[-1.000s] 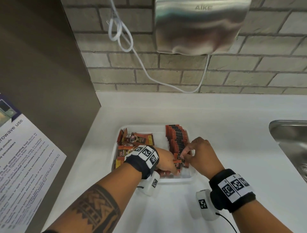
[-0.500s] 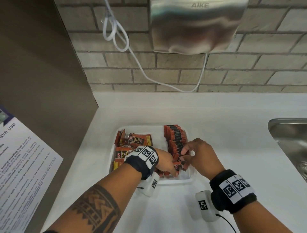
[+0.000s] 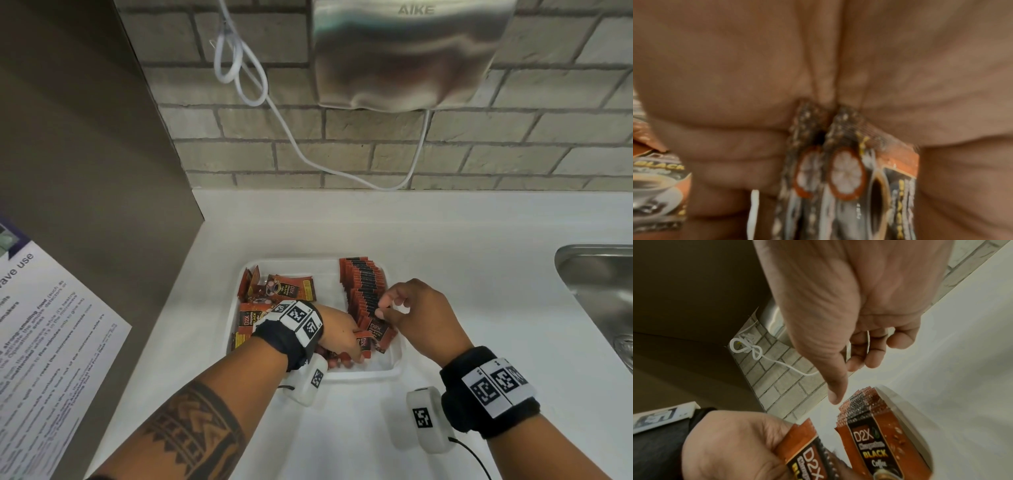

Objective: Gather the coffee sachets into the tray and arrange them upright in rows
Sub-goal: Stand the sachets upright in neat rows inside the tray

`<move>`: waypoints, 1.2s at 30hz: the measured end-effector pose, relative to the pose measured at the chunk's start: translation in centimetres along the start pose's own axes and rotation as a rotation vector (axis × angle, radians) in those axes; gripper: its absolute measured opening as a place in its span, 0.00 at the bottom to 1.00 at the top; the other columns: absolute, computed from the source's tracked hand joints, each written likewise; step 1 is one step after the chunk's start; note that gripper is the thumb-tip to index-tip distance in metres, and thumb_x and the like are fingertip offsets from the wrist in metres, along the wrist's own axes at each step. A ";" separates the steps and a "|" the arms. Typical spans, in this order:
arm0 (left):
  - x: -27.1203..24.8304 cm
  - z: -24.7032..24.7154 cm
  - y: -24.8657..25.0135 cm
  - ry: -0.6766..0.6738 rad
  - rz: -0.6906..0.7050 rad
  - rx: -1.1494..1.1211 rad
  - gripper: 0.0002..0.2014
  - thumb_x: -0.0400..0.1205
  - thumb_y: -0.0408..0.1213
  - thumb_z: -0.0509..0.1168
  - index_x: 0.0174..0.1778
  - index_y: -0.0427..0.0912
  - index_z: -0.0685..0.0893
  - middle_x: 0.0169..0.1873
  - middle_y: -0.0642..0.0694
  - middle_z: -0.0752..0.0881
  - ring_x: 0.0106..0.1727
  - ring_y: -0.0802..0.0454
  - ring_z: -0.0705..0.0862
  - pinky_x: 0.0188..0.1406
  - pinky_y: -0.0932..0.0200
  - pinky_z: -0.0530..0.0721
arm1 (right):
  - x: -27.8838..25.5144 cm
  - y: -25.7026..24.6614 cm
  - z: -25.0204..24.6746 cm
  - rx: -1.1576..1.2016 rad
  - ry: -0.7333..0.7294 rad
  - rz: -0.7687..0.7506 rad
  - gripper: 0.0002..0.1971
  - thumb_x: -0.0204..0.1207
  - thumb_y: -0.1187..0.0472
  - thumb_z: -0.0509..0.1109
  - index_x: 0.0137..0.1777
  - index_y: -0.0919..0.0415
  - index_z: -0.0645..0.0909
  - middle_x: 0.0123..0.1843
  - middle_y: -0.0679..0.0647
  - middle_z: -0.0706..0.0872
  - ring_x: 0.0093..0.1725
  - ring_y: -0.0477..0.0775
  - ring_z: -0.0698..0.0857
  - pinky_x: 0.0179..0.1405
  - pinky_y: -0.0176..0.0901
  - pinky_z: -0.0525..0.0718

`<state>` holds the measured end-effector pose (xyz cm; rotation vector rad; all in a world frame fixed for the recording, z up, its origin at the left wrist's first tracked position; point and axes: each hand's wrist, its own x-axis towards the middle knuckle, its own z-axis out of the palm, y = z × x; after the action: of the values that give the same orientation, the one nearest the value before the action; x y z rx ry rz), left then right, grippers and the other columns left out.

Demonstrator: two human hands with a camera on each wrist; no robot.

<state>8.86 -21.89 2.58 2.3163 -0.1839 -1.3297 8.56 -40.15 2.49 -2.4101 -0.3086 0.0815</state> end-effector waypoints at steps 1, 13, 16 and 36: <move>-0.2 -0.2 -0.3 0.009 0.009 -0.003 0.11 0.84 0.42 0.69 0.56 0.38 0.88 0.39 0.47 0.92 0.35 0.52 0.86 0.46 0.56 0.87 | 0.0 -0.1 -0.2 0.024 0.016 -0.007 0.07 0.72 0.58 0.81 0.38 0.47 0.87 0.42 0.42 0.84 0.43 0.36 0.80 0.39 0.24 0.71; -1.4 -1.0 -3.0 0.238 0.466 -0.541 0.15 0.81 0.37 0.75 0.63 0.38 0.88 0.56 0.40 0.92 0.55 0.45 0.92 0.55 0.51 0.90 | -0.3 -2.6 -1.3 0.320 -0.061 -0.020 0.05 0.76 0.61 0.79 0.43 0.50 0.89 0.39 0.44 0.91 0.39 0.37 0.87 0.39 0.25 0.81; -2.0 -1.3 -3.2 0.286 0.395 -0.320 0.12 0.82 0.47 0.74 0.55 0.44 0.89 0.45 0.42 0.93 0.42 0.51 0.92 0.51 0.51 0.92 | -0.1 -2.7 -2.0 0.285 0.007 -0.041 0.05 0.76 0.59 0.79 0.42 0.47 0.89 0.39 0.43 0.91 0.41 0.37 0.86 0.42 0.26 0.81; 0.2 0.6 2.4 0.014 0.006 0.293 0.12 0.84 0.49 0.67 0.46 0.44 0.88 0.34 0.49 0.87 0.36 0.50 0.84 0.46 0.55 0.83 | -1.4 0.2 1.1 -0.053 -0.074 0.138 0.11 0.66 0.60 0.82 0.27 0.45 0.88 0.41 0.41 0.87 0.50 0.50 0.84 0.48 0.43 0.84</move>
<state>8.69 -24.27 3.22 2.5606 -0.4046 -1.3605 7.06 -39.95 1.48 -2.4833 -0.1797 0.2275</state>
